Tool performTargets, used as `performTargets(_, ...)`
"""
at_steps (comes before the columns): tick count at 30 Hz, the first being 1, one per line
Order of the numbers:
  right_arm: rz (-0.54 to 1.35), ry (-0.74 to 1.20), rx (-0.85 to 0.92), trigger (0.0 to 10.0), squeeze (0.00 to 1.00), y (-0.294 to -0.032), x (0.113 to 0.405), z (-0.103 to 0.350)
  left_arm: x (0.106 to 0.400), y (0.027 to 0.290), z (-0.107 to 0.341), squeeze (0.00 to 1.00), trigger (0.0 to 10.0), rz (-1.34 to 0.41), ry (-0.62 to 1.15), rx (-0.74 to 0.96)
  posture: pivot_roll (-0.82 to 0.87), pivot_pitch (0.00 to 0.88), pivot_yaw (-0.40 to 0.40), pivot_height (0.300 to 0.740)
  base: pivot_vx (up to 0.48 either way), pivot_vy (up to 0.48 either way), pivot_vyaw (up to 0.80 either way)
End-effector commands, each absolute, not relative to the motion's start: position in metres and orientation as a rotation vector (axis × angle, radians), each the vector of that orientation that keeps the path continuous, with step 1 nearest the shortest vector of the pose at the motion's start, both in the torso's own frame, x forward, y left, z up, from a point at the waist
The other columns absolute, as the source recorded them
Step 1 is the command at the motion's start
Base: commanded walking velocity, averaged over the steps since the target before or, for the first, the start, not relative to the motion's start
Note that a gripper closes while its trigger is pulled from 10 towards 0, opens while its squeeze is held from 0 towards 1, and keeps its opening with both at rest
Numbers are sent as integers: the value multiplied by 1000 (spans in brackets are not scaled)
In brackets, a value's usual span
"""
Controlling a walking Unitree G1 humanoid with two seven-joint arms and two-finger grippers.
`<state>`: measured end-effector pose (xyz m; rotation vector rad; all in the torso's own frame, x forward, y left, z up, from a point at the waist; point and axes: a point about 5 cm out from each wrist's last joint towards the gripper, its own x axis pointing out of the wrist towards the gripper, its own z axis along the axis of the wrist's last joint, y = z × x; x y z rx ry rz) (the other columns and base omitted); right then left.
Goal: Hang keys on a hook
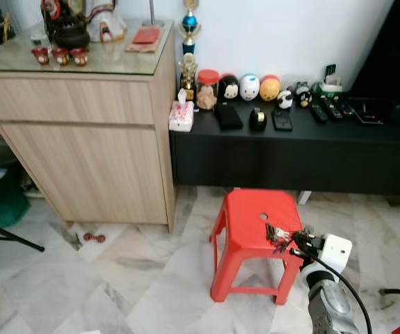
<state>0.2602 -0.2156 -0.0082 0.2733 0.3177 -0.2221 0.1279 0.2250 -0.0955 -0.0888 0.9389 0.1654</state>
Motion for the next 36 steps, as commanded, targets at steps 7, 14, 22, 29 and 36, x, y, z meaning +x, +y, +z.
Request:
performTargets(7,-357,473,371,10000,0,-222,242,-32,123,225,-97,0,10000,165,958,-89,126,0,-73,740,0,-301,0)
performTargets(14,-413,623,394,10000,0,-219,213,-56,124,225,-97,0,10000,163,958,-91,127,0,-73,740,0,-304,0)
performTargets(22,-512,682,494,10000,0,-216,196,-69,124,225,-97,0,10000,167,956,-91,127,0,-69,740,0,-309,0)
performTargets(29,-620,708,592,10000,0,-222,185,-75,124,226,-97,0,10000,162,956,-87,127,0,-68,740,0,-314,0)
performTargets(36,-800,709,696,10000,0,-230,174,-79,124,226,-97,0,10000,161,957,-86,128,0,-65,740,0,-324,0)
